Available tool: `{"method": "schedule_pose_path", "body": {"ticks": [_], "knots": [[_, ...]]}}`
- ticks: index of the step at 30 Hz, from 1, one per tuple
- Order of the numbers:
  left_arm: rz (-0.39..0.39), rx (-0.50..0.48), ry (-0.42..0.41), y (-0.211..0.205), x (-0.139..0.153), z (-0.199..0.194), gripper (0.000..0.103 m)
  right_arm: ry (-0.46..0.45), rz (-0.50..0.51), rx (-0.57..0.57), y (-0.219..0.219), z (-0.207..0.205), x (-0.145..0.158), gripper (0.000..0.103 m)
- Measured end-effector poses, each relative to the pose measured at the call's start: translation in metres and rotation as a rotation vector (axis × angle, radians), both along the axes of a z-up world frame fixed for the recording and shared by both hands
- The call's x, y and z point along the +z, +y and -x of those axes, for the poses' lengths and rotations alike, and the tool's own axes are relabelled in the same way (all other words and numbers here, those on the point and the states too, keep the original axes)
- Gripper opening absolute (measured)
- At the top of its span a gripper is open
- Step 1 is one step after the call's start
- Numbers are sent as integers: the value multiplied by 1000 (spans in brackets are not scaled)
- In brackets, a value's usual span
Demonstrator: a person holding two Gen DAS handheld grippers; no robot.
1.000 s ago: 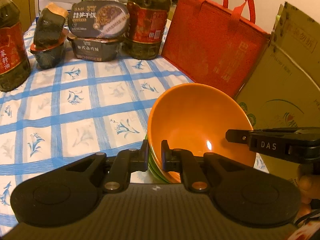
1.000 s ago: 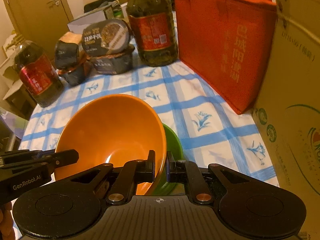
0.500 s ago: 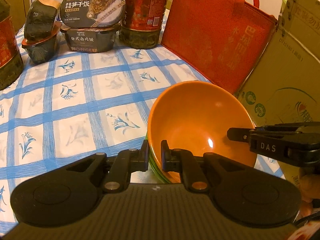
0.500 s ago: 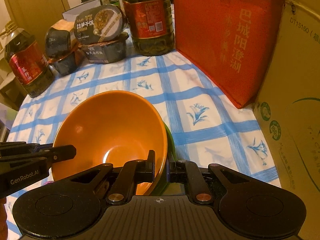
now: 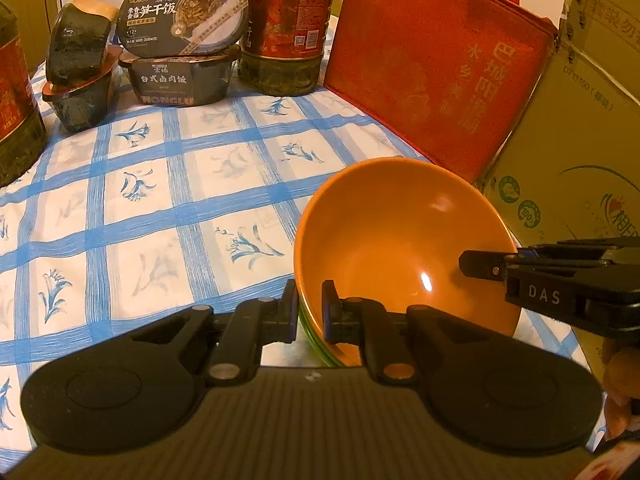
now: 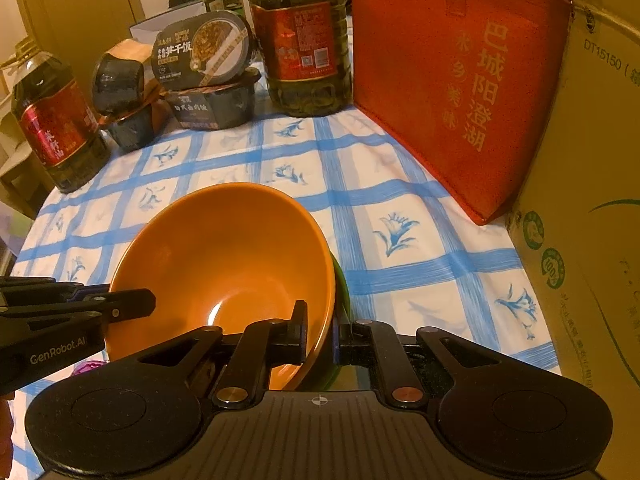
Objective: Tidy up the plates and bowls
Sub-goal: 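Lower the orange bowl into the green bowls and open both tools, then withdraw both open tools from the bowl stack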
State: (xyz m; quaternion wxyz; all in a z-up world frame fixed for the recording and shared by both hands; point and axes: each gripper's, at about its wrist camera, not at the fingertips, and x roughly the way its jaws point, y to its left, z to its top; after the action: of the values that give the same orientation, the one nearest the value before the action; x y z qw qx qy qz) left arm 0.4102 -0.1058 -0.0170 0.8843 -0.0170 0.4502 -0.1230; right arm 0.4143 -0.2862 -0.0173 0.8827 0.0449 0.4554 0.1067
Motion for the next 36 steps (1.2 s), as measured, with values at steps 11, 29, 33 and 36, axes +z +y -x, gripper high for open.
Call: {"method": "schedule_pose_path", "body": {"ticks": [11, 29, 33, 36], "knots": [[23, 20, -47, 5, 11, 8, 13, -44, -147, -51, -17, 8, 7, 35], [52, 89, -63, 20, 36, 58, 27, -80, -159, -75, -31, 71, 33, 64], [69, 106, -58, 24, 43, 83, 37, -86, -145, -81, -29, 99, 38, 66], [96, 113, -51, 27, 46, 104, 44, -77, -147, -79, -27, 119, 40, 67]]}}
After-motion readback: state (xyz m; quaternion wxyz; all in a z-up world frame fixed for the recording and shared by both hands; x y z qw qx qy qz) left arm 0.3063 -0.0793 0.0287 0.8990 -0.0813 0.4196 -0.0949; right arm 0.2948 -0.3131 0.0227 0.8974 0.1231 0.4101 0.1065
